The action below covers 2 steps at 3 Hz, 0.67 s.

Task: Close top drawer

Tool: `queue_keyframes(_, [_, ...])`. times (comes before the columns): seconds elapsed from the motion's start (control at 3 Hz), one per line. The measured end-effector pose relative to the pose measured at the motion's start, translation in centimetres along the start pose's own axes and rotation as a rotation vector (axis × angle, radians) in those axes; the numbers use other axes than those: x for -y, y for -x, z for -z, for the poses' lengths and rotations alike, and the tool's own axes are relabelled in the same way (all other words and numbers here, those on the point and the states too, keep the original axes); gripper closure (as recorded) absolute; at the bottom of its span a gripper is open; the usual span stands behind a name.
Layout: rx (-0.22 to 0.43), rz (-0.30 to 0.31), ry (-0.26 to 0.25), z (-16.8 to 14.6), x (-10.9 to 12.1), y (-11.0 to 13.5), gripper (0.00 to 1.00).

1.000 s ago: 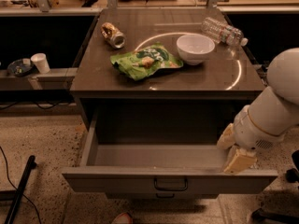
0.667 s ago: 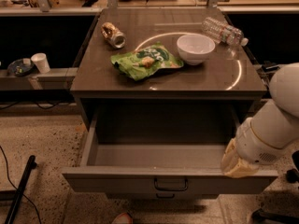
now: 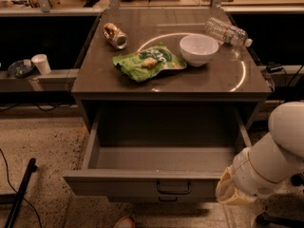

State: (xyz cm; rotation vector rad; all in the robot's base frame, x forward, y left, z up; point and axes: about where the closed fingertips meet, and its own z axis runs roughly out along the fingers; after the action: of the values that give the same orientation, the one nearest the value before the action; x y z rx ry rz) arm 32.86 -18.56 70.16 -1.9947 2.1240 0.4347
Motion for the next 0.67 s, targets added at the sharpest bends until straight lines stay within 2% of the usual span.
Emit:
queue_keyframes(0.33, [-0.009, 0.024, -0.044, -1.6, -0.1, 0.2, 0.75])
queue_keyframes(0.67, [-0.030, 0.050, -0.119, -3.4, 0.8, 0.6, 0.52])
